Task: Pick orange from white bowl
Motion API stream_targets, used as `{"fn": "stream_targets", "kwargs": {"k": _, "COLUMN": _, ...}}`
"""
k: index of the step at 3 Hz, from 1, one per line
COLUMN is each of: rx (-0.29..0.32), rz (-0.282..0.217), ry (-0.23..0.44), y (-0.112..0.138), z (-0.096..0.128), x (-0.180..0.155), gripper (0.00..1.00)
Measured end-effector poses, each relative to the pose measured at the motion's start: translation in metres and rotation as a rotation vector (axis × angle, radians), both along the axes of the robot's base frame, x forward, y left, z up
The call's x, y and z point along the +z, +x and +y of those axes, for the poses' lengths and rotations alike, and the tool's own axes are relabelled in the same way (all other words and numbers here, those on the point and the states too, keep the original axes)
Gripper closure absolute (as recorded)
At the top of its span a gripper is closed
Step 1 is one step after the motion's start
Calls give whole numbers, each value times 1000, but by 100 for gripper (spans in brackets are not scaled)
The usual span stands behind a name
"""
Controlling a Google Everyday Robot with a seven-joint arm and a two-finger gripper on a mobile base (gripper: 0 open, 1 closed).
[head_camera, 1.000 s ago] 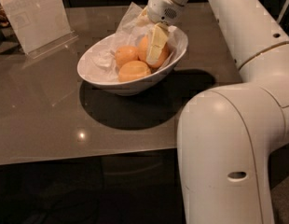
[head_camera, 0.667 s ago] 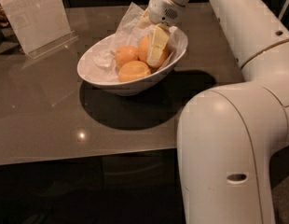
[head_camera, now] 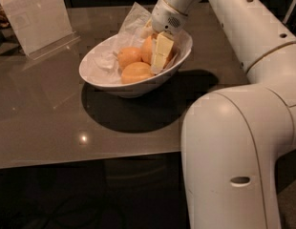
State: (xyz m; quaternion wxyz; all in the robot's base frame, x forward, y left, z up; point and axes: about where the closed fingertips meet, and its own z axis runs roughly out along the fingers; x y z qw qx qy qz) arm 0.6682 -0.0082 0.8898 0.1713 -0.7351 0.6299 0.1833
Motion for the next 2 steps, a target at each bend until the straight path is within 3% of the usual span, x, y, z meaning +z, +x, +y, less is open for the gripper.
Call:
{"fn": "stream_targets", "kwargs": {"k": 1, "rx": 6, "rz": 37, "ry": 1, "y": -4, "z": -1, "x": -13, "gripper": 0}}
{"fn": "stream_targets", "kwargs": {"k": 2, "rx": -11, "rz": 8, "ry": 19, "y": 6, "z": 6, "x": -14, "gripper": 19}}
